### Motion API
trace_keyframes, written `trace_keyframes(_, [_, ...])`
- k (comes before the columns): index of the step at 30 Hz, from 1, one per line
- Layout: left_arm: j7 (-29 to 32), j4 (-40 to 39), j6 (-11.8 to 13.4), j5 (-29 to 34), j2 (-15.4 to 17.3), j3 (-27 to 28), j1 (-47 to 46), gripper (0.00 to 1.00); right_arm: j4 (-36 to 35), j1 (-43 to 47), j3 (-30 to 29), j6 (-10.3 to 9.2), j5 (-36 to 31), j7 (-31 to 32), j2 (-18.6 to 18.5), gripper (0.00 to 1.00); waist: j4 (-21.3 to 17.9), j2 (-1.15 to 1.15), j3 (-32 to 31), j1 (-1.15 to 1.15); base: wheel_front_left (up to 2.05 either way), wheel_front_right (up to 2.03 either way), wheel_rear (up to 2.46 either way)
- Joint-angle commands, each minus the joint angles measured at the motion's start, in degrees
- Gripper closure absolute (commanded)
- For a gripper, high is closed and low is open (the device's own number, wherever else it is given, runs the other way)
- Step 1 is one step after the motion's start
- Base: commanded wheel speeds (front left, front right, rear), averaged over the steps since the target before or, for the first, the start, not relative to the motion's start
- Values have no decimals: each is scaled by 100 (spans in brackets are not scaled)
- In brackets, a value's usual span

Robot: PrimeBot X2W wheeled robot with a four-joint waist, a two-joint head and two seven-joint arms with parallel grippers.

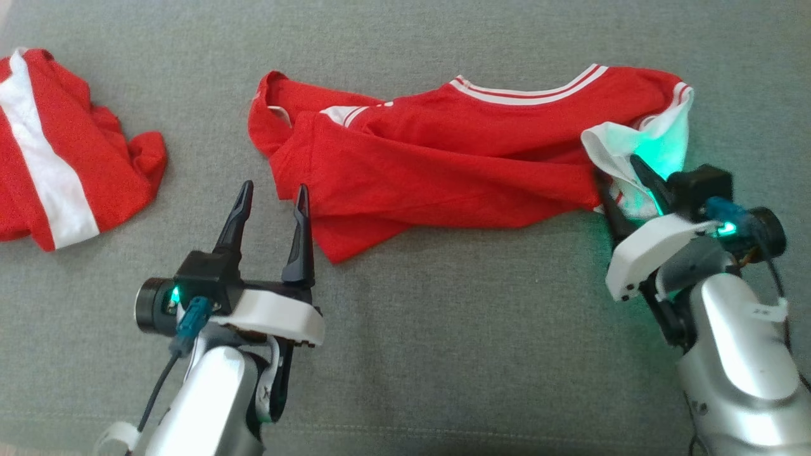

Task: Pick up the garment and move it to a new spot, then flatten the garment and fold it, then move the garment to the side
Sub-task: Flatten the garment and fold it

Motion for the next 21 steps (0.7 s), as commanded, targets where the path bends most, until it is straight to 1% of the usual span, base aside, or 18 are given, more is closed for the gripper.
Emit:
trace_keyframes(1, [-76,-109,-6,52,34,204,-189,0,-160,-107,-28,42,104,-75,34,100,19,0,27,-1,0,0,0])
trace_keyframes(6, [-101,-70,16,56,29,260,-158,0,-255,26,-440,42,417,-323,257,100,-77,0,-15,-1,0,0,0])
trace_keyframes(7, [-107,-72,23,64,36,277,-118,0,-298,146,-785,42,850,-455,424,100,-140,0,-56,-1,0,0,0])
trace_keyframes(9, [-111,-71,23,67,54,294,-76,0,-274,289,-1149,42,1631,-507,529,100,-216,0,-104,-1,0,0,0])
trace_keyframes(11, [-113,-69,15,69,70,298,-51,0,-143,408,-1363,42,2377,-580,550,100,-280,0,-130,-1,0,0,0])
trace_keyframes(12, [-114,-69,7,74,80,294,-49,0,-9,455,-1387,42,2850,-605,552,100,-312,0,-137,-1,0,0,0])
trace_keyframes(13, [-114,-65,-6,81,91,283,-53,0,107,488,-1374,42,3184,-669,553,86,-339,0,-141,-1,0,0,0])
trace_keyframes(14, [-115,-64,-6,86,101,283,-54,0,218,520,-1336,42,3339,-751,553,35,-377,0,-148,-1,0,0,0])
trace_keyframes(15, [-115,-69,-4,93,114,283,-54,0,316,544,-1260,42,3432,-813,554,0,-414,0,-150,-1,0,0,0])
trace_keyframes(18, [-116,-95,8,100,160,296,-45,0,489,542,-1051,42,3607,-1027,555,0,-524,0,-135,-1,0,0,0])
trace_keyframes(21, [-109,-113,25,99,198,304,-27,0,497,533,-996,42,3398,-1304,555,0,-610,0,-133,-1,0,0,0])
